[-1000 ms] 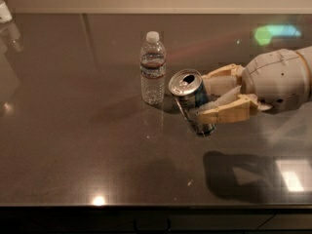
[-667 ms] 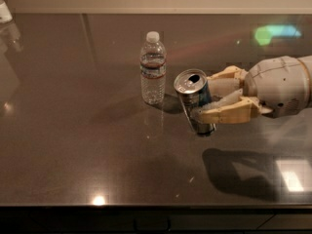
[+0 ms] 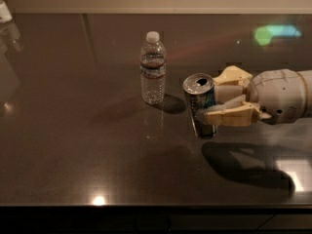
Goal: Place redbull can upright
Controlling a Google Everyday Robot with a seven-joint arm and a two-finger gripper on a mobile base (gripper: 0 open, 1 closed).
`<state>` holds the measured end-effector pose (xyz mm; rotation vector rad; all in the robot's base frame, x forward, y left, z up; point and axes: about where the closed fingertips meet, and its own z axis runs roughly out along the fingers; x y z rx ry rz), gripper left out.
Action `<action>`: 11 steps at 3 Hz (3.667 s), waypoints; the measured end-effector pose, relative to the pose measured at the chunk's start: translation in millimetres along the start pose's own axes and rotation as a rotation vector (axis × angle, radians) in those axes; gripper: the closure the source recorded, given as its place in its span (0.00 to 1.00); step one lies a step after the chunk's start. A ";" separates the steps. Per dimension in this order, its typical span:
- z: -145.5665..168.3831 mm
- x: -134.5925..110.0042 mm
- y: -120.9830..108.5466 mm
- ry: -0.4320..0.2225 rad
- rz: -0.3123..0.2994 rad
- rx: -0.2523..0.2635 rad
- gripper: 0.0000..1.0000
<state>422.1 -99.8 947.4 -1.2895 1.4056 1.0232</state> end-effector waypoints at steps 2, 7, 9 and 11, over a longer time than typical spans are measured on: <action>-7.5 16.0 -12.1 -0.090 0.041 0.008 1.00; -11.3 43.2 -18.3 -0.212 0.028 0.012 0.58; -16.0 54.0 -20.3 -0.212 0.044 0.022 0.12; -13.9 52.6 -20.0 -0.212 0.042 0.018 0.00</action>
Offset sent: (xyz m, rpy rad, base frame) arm 0.0167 -0.0218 -0.0215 0.1594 0.0391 -0.0238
